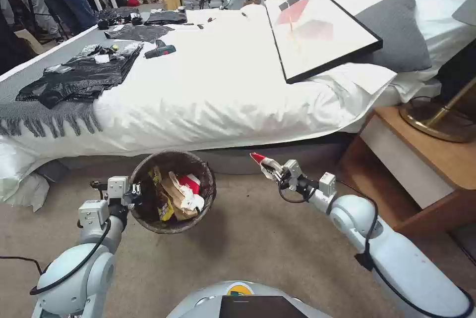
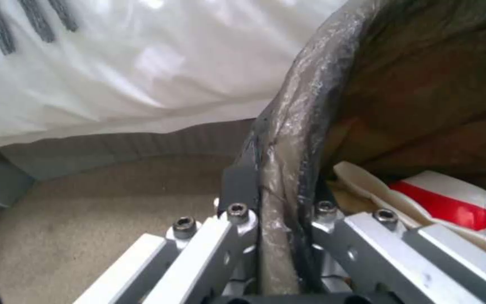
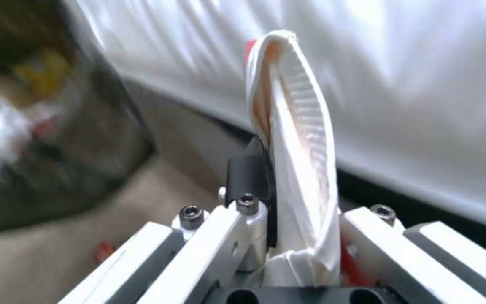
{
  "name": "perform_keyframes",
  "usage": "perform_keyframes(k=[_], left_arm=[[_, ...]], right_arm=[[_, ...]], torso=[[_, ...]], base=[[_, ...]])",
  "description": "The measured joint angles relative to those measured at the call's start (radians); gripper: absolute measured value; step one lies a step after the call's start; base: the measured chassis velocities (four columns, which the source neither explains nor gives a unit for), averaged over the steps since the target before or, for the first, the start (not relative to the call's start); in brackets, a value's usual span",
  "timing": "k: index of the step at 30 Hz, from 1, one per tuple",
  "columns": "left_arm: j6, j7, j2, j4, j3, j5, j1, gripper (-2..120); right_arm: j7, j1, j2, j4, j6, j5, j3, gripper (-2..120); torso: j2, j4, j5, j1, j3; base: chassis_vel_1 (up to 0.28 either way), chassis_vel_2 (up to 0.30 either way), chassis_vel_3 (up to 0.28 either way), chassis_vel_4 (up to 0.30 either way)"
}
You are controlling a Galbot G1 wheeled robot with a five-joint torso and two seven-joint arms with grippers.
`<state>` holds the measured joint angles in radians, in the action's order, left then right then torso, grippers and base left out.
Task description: Pick up the trash bin, then pick up the garbage from the floor and place it into the trash bin.
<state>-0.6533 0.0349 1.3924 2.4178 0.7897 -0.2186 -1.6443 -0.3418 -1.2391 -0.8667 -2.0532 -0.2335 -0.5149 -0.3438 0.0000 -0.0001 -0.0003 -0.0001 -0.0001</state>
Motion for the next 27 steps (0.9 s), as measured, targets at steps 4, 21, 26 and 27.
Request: perform_keyframes(k=[4,21,26,27], left_arm=[[-0.001,0.0,-0.001,0.0,-0.003,0.001,-0.001,3],[-0.003,0.006,0.005,0.006,-0.015,0.009,-0.005,3],[-0.004,0.008,0.005,0.007,-0.016,0.009,-0.005,3],[-0.004,0.008,0.005,0.008,-0.015,0.009,-0.005,3]], right_arm=[[0.023,0.014,0.01,-0.092,-0.037,-0.049,-0.004,0],[0.118,0.404,-0.026,-0.214,-0.2,-0.207,0.348,0],[0.145,0.493,-0.058,-0.2,-0.216,-0.207,0.475,0],[0.149,0.514,-0.062,-0.196,-0.221,-0.207,0.506,0]], torso=[[0.0,-0.0001,0.0002,0.0,0.0],[0.0,0.0,0.0001,0.0,0.0],[0.0,0.0003,0.0001,0.0,0.0],[0.0,0.0003,0.0001,0.0,0.0]], base=[[0.0,0.0,0.0,0.0],[0.0,0.0,0.0,0.0],[0.0,0.0,0.0,0.0],[0.0,0.0,0.0,0.0]])
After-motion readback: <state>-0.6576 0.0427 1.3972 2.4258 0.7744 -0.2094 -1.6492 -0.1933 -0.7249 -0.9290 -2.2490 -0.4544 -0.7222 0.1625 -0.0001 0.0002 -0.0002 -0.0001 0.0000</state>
